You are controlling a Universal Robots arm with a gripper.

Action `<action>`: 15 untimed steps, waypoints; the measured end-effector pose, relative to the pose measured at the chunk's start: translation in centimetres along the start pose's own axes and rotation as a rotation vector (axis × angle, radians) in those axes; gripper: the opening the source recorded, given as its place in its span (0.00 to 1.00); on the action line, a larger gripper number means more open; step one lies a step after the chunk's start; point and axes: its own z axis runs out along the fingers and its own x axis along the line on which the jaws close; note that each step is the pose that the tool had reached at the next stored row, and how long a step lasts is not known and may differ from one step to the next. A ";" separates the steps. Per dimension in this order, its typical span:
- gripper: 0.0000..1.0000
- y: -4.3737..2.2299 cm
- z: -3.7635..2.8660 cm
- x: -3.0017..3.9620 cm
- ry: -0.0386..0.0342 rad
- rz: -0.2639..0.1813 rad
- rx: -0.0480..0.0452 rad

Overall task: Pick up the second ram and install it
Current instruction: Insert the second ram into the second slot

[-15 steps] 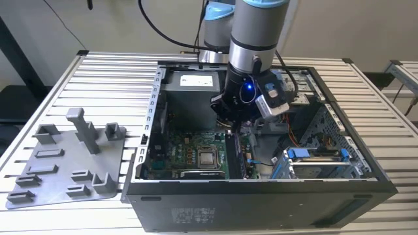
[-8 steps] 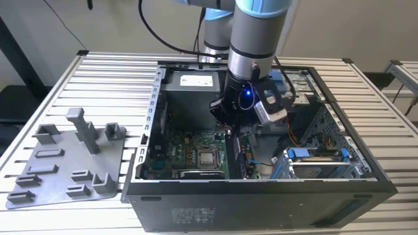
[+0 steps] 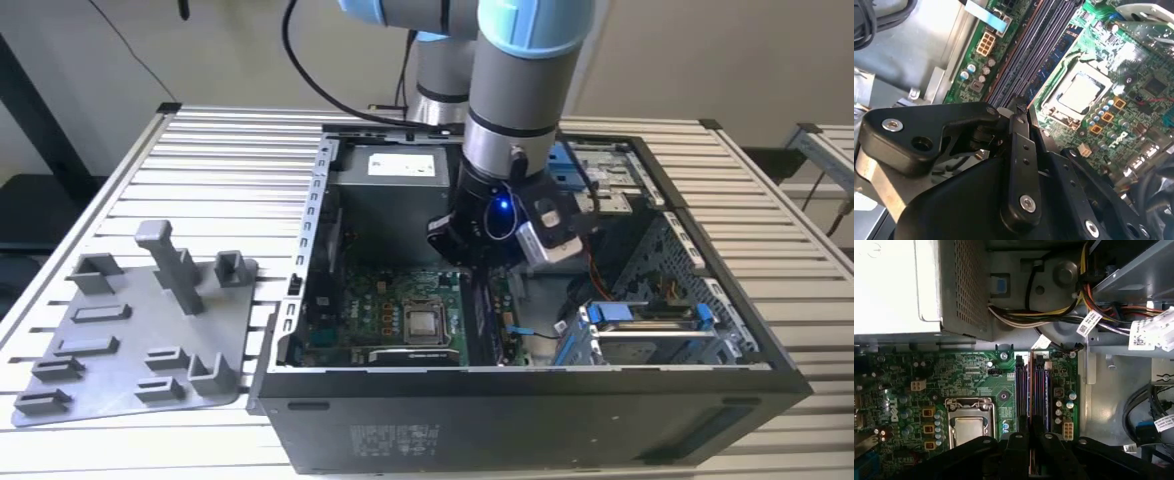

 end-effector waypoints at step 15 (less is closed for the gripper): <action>0.15 -1.17 1.33 0.40 0.0005 0.021 -0.0009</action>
